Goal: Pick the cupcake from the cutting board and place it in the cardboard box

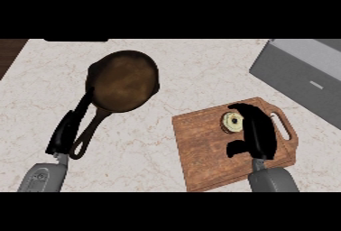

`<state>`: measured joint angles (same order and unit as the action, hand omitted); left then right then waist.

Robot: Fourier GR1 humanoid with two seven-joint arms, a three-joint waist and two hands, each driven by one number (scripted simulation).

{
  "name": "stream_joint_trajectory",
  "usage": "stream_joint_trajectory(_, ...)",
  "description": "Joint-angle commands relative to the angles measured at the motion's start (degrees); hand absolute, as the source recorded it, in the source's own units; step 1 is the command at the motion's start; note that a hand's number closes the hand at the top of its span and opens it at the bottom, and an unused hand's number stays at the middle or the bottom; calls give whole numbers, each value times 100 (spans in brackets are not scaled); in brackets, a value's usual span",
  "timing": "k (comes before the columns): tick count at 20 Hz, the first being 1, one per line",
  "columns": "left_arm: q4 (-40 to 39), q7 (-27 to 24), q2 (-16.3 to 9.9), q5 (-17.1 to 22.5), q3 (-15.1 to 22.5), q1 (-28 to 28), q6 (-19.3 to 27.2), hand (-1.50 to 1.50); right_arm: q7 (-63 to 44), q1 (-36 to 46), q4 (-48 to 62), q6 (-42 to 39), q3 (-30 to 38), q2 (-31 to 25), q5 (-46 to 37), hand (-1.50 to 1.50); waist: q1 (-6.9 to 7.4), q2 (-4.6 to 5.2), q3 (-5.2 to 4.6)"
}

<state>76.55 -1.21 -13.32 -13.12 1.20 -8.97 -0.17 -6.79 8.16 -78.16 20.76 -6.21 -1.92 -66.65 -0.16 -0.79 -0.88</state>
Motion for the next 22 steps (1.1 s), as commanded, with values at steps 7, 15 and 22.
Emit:
stream_joint_trajectory(7, -245, -310, -96, 42, -253, 68, -196, 0, 64, 19, -123, 997, 111, -95, -546, 150, 3, 77, 87)
stream_joint_trajectory(15, -27, -253, -158, -20, -124, -27, -349, 0, -1632, 1879, 1285, -773, 1018, -257, -1135, 150, 391, 189, 70)
stream_joint_trajectory(22, -54, 58, 196, -167, 144, -409, -223, 0, -2614, 4003, 2993, -2255, 1752, -914, -1099, 150, 548, 271, 90)
